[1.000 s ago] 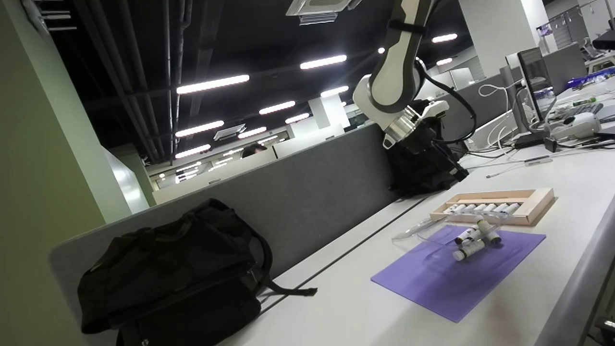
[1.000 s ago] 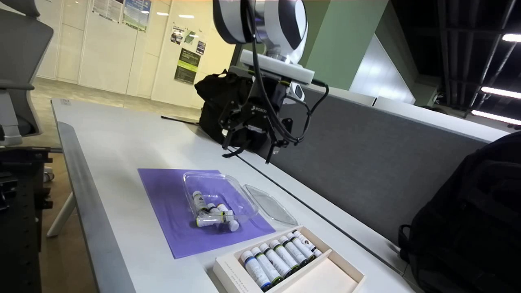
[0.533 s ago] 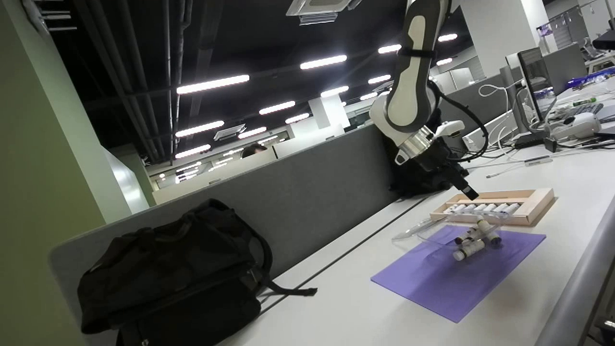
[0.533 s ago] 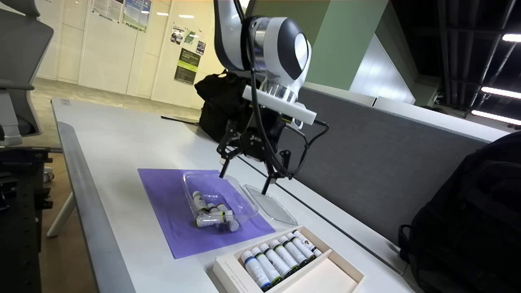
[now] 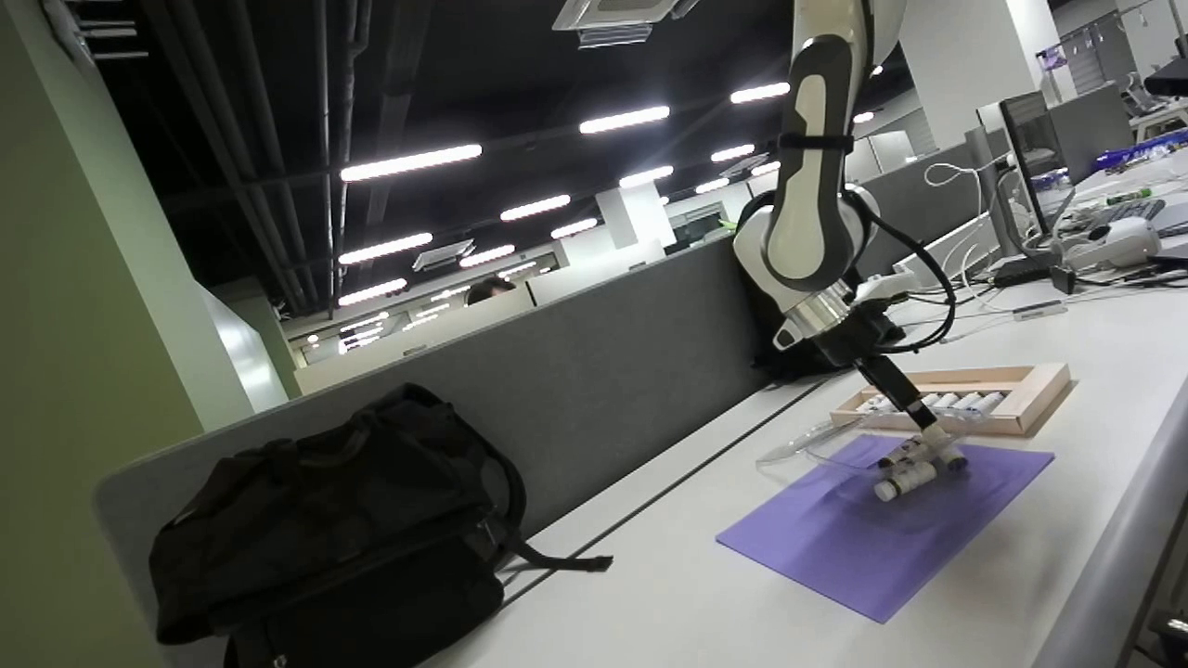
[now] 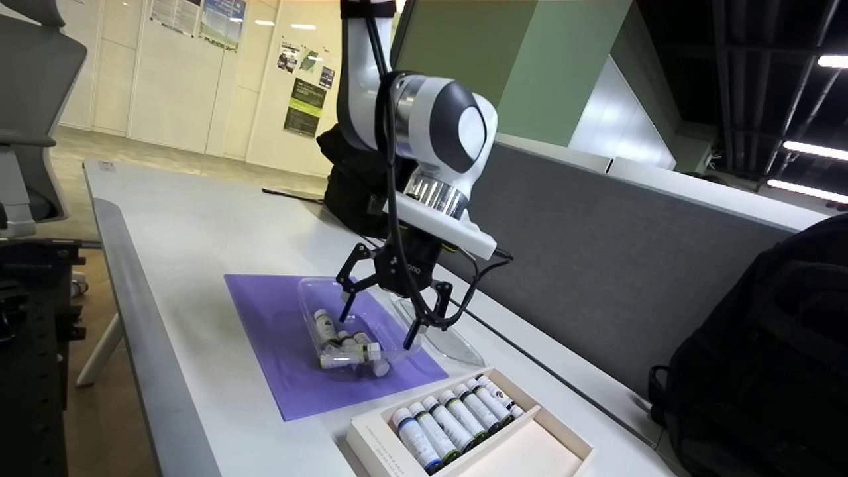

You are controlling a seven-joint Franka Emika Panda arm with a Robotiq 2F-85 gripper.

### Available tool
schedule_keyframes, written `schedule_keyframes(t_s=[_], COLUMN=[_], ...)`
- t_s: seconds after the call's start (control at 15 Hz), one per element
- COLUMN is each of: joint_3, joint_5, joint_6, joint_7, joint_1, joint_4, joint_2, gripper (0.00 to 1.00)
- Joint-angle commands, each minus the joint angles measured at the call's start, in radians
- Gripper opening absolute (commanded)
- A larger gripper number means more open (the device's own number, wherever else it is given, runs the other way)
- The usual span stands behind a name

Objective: Put one bottle from the container into the bottom of the segment tray

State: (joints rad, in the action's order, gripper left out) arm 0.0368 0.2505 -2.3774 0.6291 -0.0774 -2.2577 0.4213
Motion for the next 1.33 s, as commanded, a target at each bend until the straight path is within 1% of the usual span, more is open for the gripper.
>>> schedule_keyframes(t_s=[0.0,0.2,0.33,0.53,0.67,0.8,1.0,1.27], joint_3=[0.026,0.048,0.058,0.042,0.035,0.022,0.015,0.005], joint_5=[-0.009,-0.018,-0.025,-0.027,-0.025,-0.015,-0.013,-0.010], joint_6=[-0.033,-0.039,-0.023,0.085,0.151,0.186,0.206,0.204], joint_7=[0.024,0.034,0.031,-0.020,-0.031,-0.056,-0.061,-0.055], joint_1=[0.000,0.004,0.009,0.031,0.032,0.034,0.028,0.023], joint_4=[-0.013,-0.018,-0.014,0.017,0.030,0.040,0.049,0.048], joint_2=[0.006,0.009,0.016,0.031,0.033,0.030,0.029,0.032], gripper=[1.00,1.00,1.00,1.00,1.00,1.00,1.00,1.00])
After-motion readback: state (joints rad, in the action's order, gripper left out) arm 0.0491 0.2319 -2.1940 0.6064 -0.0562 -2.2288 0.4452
